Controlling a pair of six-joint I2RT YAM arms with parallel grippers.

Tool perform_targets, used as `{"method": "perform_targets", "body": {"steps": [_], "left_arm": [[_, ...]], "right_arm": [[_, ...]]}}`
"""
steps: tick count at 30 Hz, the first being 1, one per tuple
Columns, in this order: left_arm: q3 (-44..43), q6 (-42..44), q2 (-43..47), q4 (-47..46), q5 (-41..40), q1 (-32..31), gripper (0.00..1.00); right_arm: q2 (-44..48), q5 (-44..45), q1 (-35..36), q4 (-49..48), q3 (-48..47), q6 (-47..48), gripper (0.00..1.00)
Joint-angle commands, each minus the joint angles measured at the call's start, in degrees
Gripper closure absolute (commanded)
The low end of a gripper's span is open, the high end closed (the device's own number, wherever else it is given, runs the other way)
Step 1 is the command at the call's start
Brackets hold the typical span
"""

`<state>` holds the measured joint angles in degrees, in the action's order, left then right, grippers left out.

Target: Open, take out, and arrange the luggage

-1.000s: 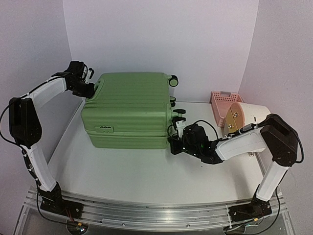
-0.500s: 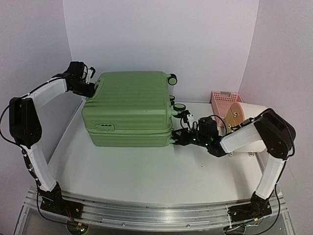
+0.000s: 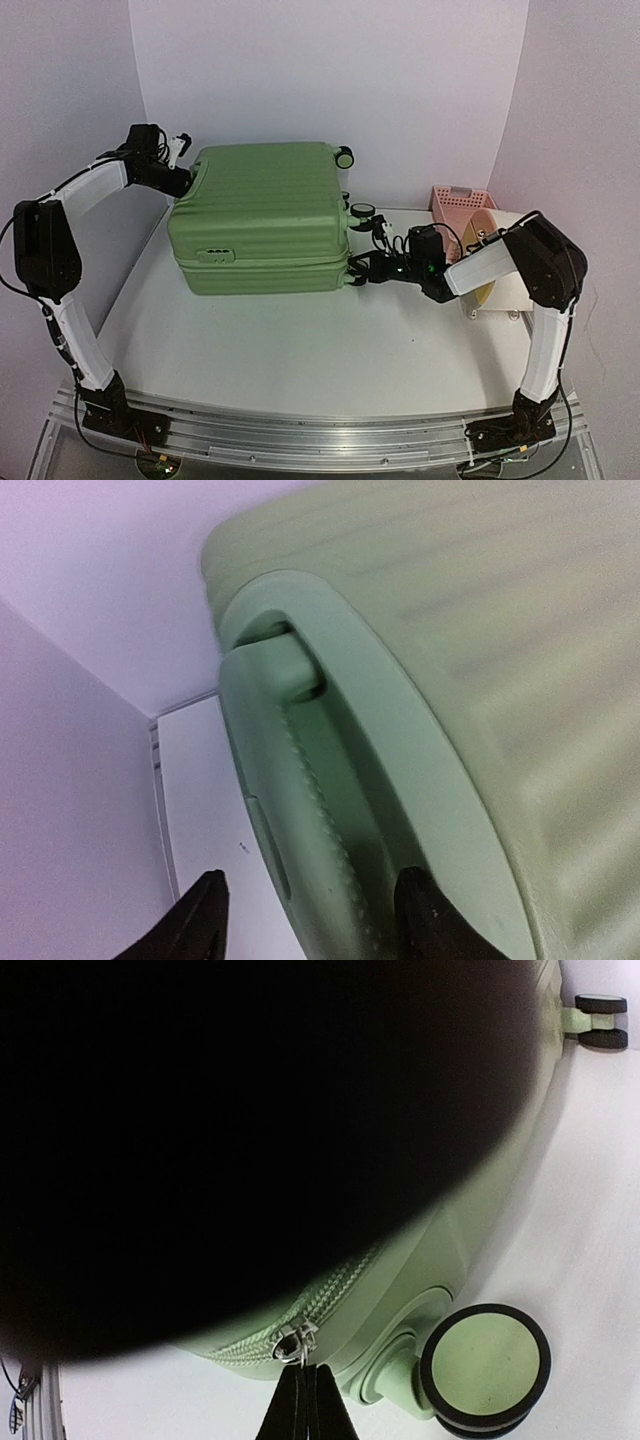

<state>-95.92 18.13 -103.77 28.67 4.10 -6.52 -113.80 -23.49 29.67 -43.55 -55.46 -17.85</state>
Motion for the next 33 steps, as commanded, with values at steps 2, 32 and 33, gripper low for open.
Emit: {"method": "perform_targets", "body": {"steps": [2,32,33], "left_arm": [[-17.45,11.53,0.68,16.33,27.12,-0.8,0.28],[-41.21,33.58,-26.8,34.36,12.43,-34.52,0.03],[-41.54,34.68,-27.53,35.76,12.44,-34.52,0.03]], "right_arm": [[-1.8,4.15,0.62,-4.04,-6.48,1.81,1.0],[-5.73,9.05,14.71,-0.68,-11.99,1.56,1.0],[-5.73,9.12,14.76,-0.66,-12.08,1.71,1.0]]}}
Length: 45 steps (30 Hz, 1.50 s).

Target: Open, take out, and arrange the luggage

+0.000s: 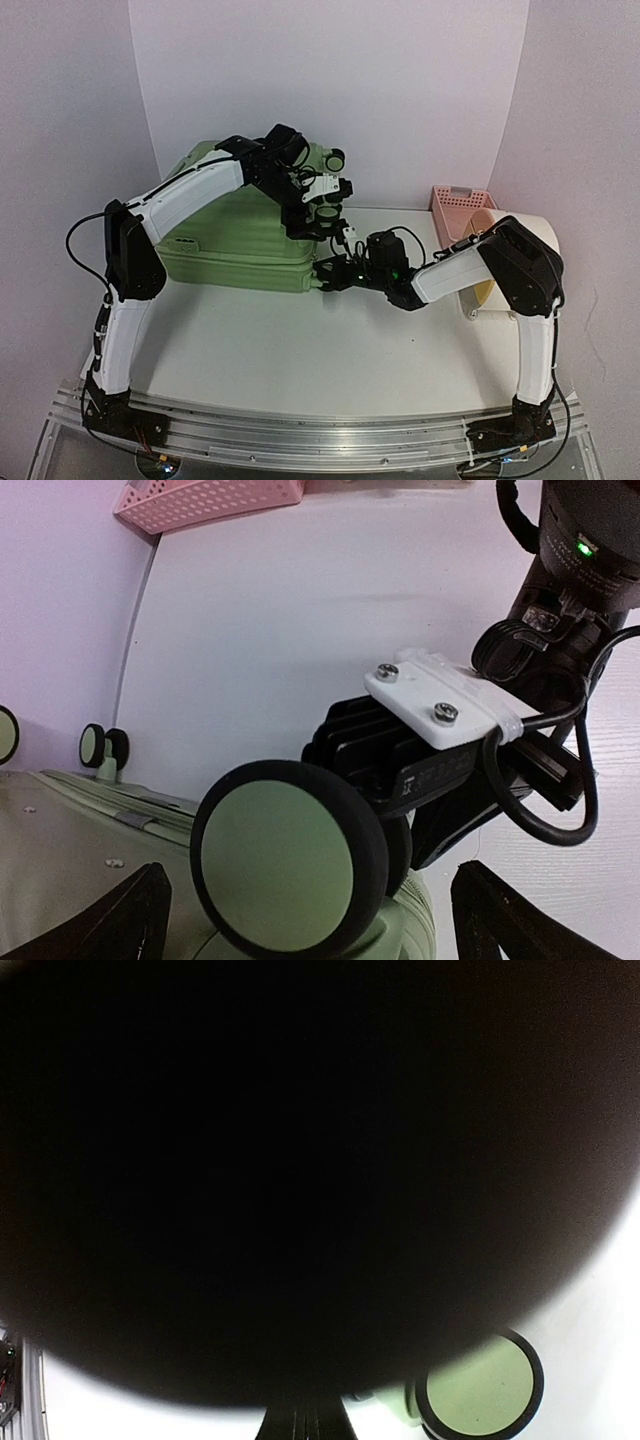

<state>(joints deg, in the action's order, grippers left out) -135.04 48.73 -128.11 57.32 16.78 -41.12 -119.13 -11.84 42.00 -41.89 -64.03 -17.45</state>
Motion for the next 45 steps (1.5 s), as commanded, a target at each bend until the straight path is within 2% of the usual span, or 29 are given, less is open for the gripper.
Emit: {"method": "perform_targets", "body": {"steps": [1,5,7,8,10,11,14,17,20,25,29,32,39,45], "left_arm": [[-2.53,4.62,-3.48,8.21,-0.31,0.06,0.03],[-1.97,6.54,-5.17,8.65,-2.22,0.08,0.06],[-1.94,6.62,-5.91,7.3,-3.67,0.08,0.17],[-1.98,6.52,-5.89,6.77,-3.93,0.14,0.3],[-1.6,6.38,-5.07,6.46,-3.28,0.16,0.42],[0.16,6.54,-3.53,5.55,-2.79,0.14,0.56],[4.6,7.78,-1.03,3.04,-3.36,0.17,0.73],[6.39,7.78,-0.3,3.08,-3.67,0.45,1.0],[7.73,6.92,0.84,3.24,-2.0,0.92,1.0],[17.28,8.0,5.11,-2.39,-1.92,1.13,1.0],[15.05,7.39,3.0,-0.12,-2.08,1.13,1.0],[16.39,7.6,2.79,0.73,-2.1,1.13,1.0],[21.01,8.1,4.09,-0.9,-2.51,1.34,1.0],[23.77,7.87,4.45,-1.87,-3.59,2.59,1.0]], "right_arm": [[-0.32,-2.5,2.47,-2.26,-3.55,1.36,1.0],[-0.31,-2.63,2.64,-1.45,-4.17,1.93,1.0],[-0.31,-2.68,2.73,-1.06,-4.34,2.19,1.0],[-0.08,-2.39,2.74,-1.14,-4.18,2.2,1.0],[0.24,-2.08,2.74,-1.16,-3.73,2.32,1.0],[0.38,-1.73,2.74,-1.11,-3.57,2.63,1.0],[0.2,-1.51,2.65,-1.09,-3.63,3.01,1.0],[-0.35,-1.27,2.05,-1.24,-3.67,2.45,1.0],[-0.24,-1.43,0.75,-2.09,-2.98,1.12,1.0],[-0.5,-2.63,0.1,-2.32,-4.42,1.52,1.0],[-0.59,-2.98,-0.83,-4.39,-4.35,-0.88,1.0],[0.97,-1.4,-3.88,-10.46,-1.55,-5.48,1.0],[-1.53,-1.68,-7.46,-11.02,-5.26,-5.74,1.0],[1.93,1.36,-8.77,-9.76,-5.19,-2.11,1.0]]}}
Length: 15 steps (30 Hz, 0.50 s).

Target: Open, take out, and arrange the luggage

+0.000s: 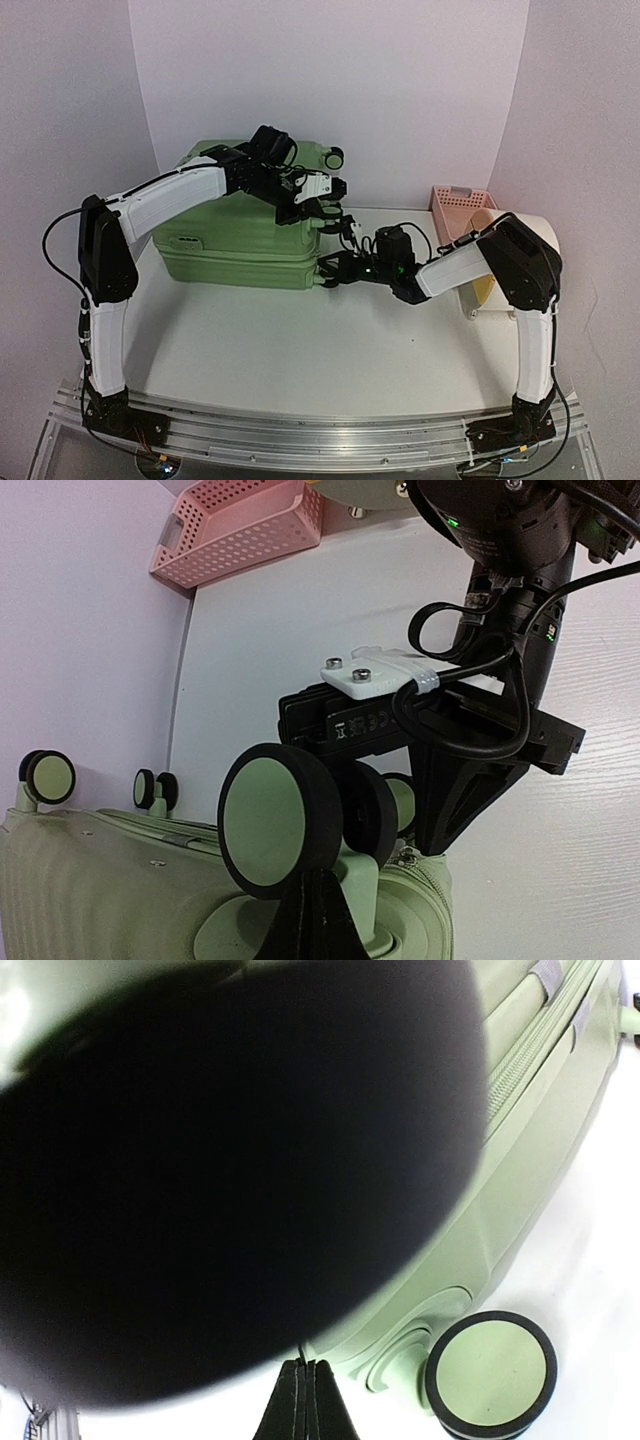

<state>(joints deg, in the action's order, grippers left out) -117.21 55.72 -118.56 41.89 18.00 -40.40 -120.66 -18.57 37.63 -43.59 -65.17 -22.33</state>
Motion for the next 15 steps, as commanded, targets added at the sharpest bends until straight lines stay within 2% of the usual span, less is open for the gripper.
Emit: {"method": "perform_targets", "body": {"steps": [1,5,9,15], "left_arm": [[6.16,1.01,-5.23,13.21,-5.36,1.99,1.0],[5.72,1.49,-5.79,13.26,-6.16,2.0,1.0],[7.07,2.47,-4.31,13.42,-6.7,1.99,1.0],[15.08,5.48,1.98,12.79,-6.76,3.54,1.0]], "right_arm": [[3.27,6.01,-4.29,-6.38,-5.77,4.78,1.0],[1.64,1.85,-0.68,-2.74,-9.62,10.9,1.0],[1.39,-0.09,2.14,-2.71,-9.25,9.48,1.0],[2.49,0.59,9.59,-2.98,-7.03,5.32,1.0]]}}
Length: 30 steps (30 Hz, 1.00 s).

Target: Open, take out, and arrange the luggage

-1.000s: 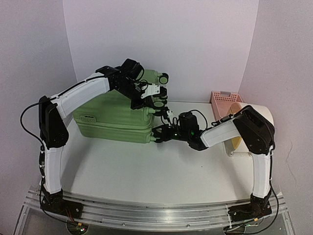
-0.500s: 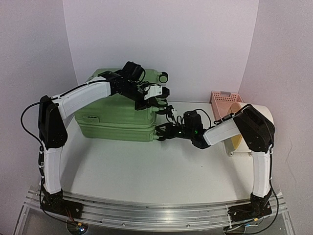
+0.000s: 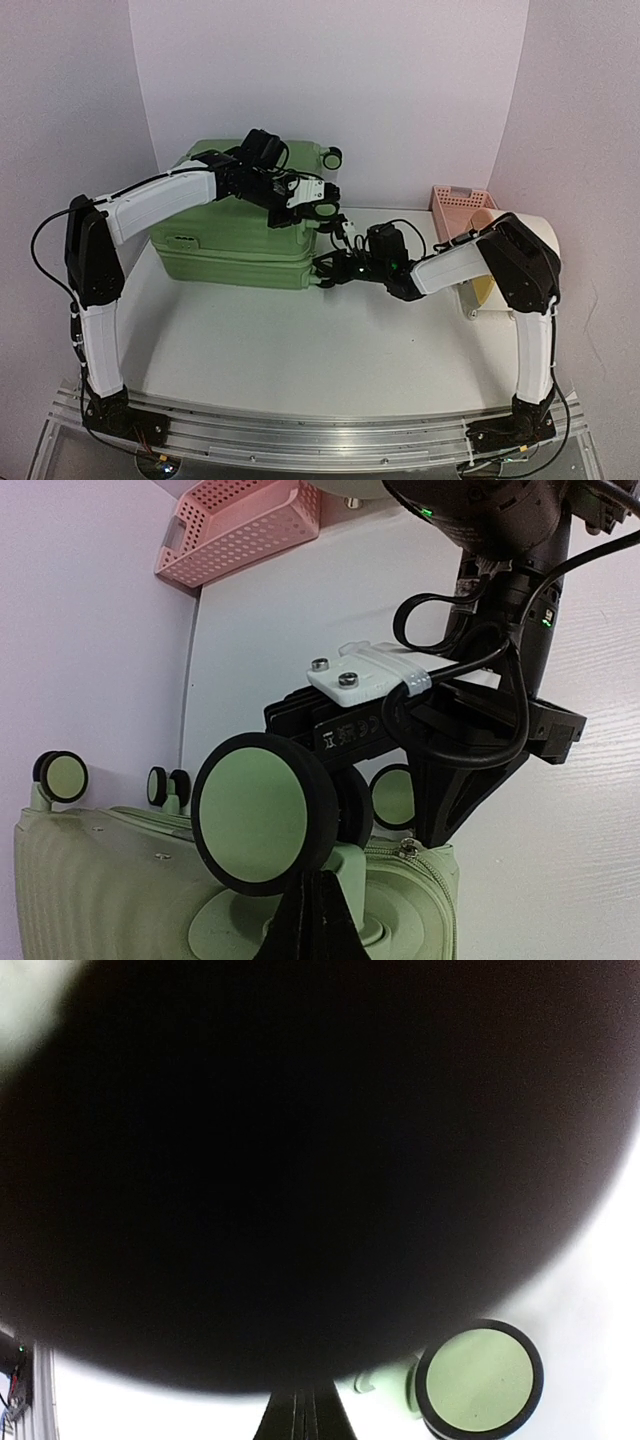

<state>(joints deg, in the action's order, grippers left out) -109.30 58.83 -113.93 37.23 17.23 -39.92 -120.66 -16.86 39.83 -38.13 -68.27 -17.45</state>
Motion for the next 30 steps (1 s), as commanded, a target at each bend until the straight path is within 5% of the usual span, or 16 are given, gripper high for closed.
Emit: {"method": "perform_targets", "body": {"steps": [1,10,11,14,17,23,28,30], "left_arm": [[7.72,2.45,-1.89,17.92,-5.78,3.4,1.0],[6.47,1.56,5.76,23.09,-0.28,4.68,1.0],[5.96,1.2,6.36,23.2,0.41,4.68,0.96],[3.97,-0.91,8.94,22.49,1.94,4.53,0.54],[6.49,-2.07,11.64,18.05,0.06,3.61,0.32],[17.49,-1.42,17.98,2.87,-9.07,1.11,0.07],[36.77,11.77,31.54,-11.74,-7.15,1.01,0.0],[35.75,10.91,30.15,-7.49,-7.49,0.64,0.0]], "right_arm": [[2.26,-1.14,8.44,-8.94,-3.54,-0.68,1.0],[0.54,-1.37,16.64,-9.29,-2.76,-5.72,1.0],[0.41,-1.34,16.85,-9.15,-2.73,-5.79,1.0],[0.09,-1.07,17.51,-7.63,-3.43,-4.77,1.0],[-0.82,-1.92,17.82,-5.7,-5.31,-3.75,1.0],[-1.35,-1.64,18.58,-4.44,-6.34,-2.98,1.0],[-1.38,-0.89,18.61,-4.51,-5.65,-2.68,1.0],[-1.59,-0.53,18.58,-4.47,-5.77,-2.37,1.0]]}}
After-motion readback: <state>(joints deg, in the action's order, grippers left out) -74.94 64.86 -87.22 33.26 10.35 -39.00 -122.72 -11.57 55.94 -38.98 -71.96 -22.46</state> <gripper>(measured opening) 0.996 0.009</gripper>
